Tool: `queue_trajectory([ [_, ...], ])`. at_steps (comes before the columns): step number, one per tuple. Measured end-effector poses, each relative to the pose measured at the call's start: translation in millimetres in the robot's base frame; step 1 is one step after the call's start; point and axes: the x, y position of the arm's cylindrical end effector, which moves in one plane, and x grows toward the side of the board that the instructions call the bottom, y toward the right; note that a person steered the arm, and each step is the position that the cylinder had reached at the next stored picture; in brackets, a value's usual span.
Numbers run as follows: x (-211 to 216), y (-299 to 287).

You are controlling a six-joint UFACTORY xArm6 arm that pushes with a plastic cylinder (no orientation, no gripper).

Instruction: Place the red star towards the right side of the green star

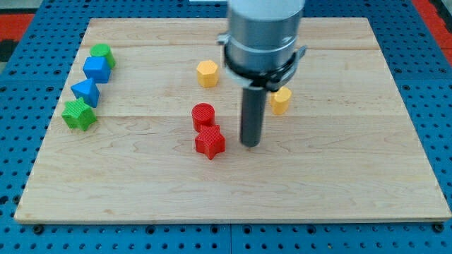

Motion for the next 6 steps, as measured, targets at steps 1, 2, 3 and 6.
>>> queue_trajectory([
  [1,0,-58],
  [2,-5,-104],
  [3,24,-103],
  [6,26,-139],
])
